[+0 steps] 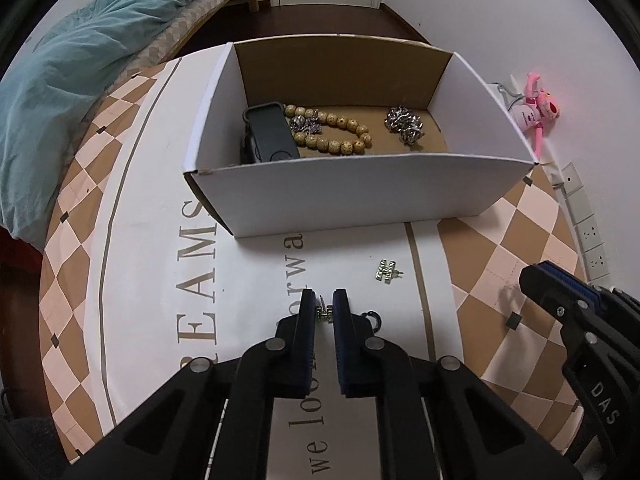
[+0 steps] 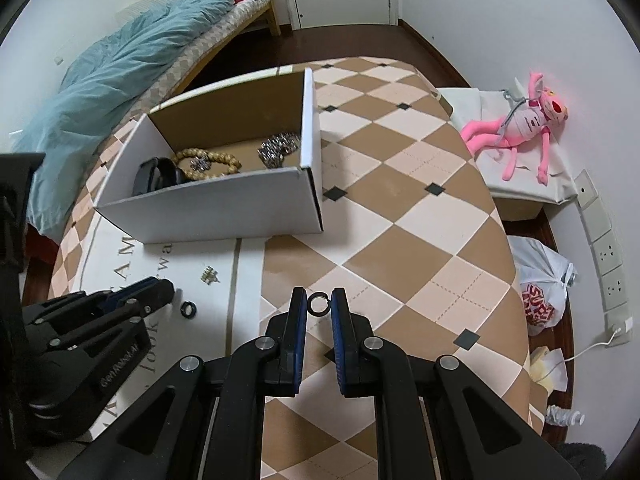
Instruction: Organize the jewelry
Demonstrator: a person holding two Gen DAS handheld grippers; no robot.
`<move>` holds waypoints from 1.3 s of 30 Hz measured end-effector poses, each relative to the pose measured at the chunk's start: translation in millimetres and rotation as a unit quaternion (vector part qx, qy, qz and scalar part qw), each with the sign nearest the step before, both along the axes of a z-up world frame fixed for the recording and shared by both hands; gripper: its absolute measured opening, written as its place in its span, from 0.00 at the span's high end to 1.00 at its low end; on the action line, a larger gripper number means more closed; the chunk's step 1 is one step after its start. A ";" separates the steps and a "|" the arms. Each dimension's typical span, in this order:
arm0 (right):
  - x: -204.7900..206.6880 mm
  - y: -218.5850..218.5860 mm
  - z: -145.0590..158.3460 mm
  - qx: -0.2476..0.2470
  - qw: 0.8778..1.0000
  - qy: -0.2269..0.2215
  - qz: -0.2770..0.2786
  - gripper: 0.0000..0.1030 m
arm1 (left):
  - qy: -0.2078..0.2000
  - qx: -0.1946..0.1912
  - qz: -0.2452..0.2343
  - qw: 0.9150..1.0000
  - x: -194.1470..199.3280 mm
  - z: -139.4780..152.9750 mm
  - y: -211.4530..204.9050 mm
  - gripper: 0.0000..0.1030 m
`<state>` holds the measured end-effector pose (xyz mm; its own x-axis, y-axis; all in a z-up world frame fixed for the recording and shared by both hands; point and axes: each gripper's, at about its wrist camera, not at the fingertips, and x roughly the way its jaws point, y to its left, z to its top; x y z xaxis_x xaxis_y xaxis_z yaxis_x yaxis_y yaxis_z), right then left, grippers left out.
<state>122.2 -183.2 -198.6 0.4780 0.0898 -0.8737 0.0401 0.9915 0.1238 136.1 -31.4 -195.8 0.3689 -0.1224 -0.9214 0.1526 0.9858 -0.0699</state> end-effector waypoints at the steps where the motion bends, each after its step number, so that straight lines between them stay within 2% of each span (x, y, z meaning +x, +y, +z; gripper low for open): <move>1: -0.2 0.2 2.7 0.002 1.000 -0.001 0.000 0.88 | -0.001 -0.003 -0.001 1.000 -1.1 2.7 0.1 0.94; 5: -0.8 1.1 25.5 0.023 1.000 -0.018 0.006 0.88 | -0.014 -0.025 -0.007 1.000 -6.5 30.6 2.8 0.94; 8: 3.5 1.0 50.9 0.046 0.998 -0.037 0.011 0.88 | -0.034 -0.048 -0.008 0.998 -3.3 63.0 7.9 0.94; 11: 17.6 -0.1 72.7 0.070 0.996 -0.052 0.013 0.88 | -0.046 -0.078 -0.005 0.996 13.8 94.5 13.5 0.94; 14: 44.0 -0.9 86.9 0.082 0.995 -0.057 0.017 0.88 | -0.048 -0.079 -0.005 0.996 39.2 106.0 16.1 0.94; 17: 79.9 -1.2 88.3 0.089 0.995 -0.040 0.024 0.88 | -0.036 -0.068 -0.002 0.997 71.8 105.3 17.9 0.94; 21: 121.7 3.5 74.5 0.086 0.995 0.010 0.041 0.88 | -0.008 -0.063 0.001 0.998 103.0 93.7 19.8 0.94; 26: 152.9 8.9 53.3 0.052 0.995 0.060 0.055 0.87 | 0.019 -0.035 0.002 0.999 125.2 83.3 16.0 0.92; 28: 159.1 8.0 49.6 0.050 0.994 0.074 0.054 0.87 | 0.026 -0.039 0.008 0.999 130.0 82.1 17.3 0.91; 30: 162.3 6.5 49.9 0.040 0.995 0.082 0.051 0.82 | 0.027 -0.036 0.015 0.999 132.8 82.6 19.6 0.89; 31: 161.8 5.3 50.9 0.040 0.995 0.082 0.051 0.71 | 0.023 -0.027 0.019 0.999 133.3 83.6 20.8 0.87; 32: 161.4 4.3 52.6 0.038 0.995 0.081 0.051 0.57 | 0.021 -0.020 0.021 0.999 135.2 84.4 21.5 0.74; 33: 160.6 3.9 54.4 0.029 0.995 0.079 0.050 0.51 | 0.015 -0.008 0.026 1.000 135.1 85.7 22.9 0.47; 34: 160.1 3.4 55.2 0.024 0.995 0.078 0.051 0.46 | 0.006 0.000 0.034 0.999 133.6 87.5 25.4 0.33; 35: 159.1 2.7 56.1 0.023 0.995 0.077 0.052 0.46 | 0.000 0.000 0.037 0.999 133.7 89.2 27.0 0.22; 37: 157.1 1.4 57.2 0.009 0.996 0.075 0.048 0.46 | -0.011 0.010 0.046 0.999 130.2 91.8 31.9 0.22; 38: 155.9 0.9 58.1 0.005 0.996 0.073 0.047 0.43 | -0.011 0.015 0.050 0.999 130.2 91.4 34.0 0.21; 39: 154.5 0.6 58.3 -0.006 0.996 0.074 0.042 0.37 | -0.013 0.020 0.053 0.998 128.4 91.4 35.8 0.13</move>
<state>276.8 -182.6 -140.3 0.3350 0.1127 -0.9354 -0.0264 0.9936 0.1102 264.5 4.4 -104.4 0.4016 -0.0445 -0.9147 0.0485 0.9984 -0.0273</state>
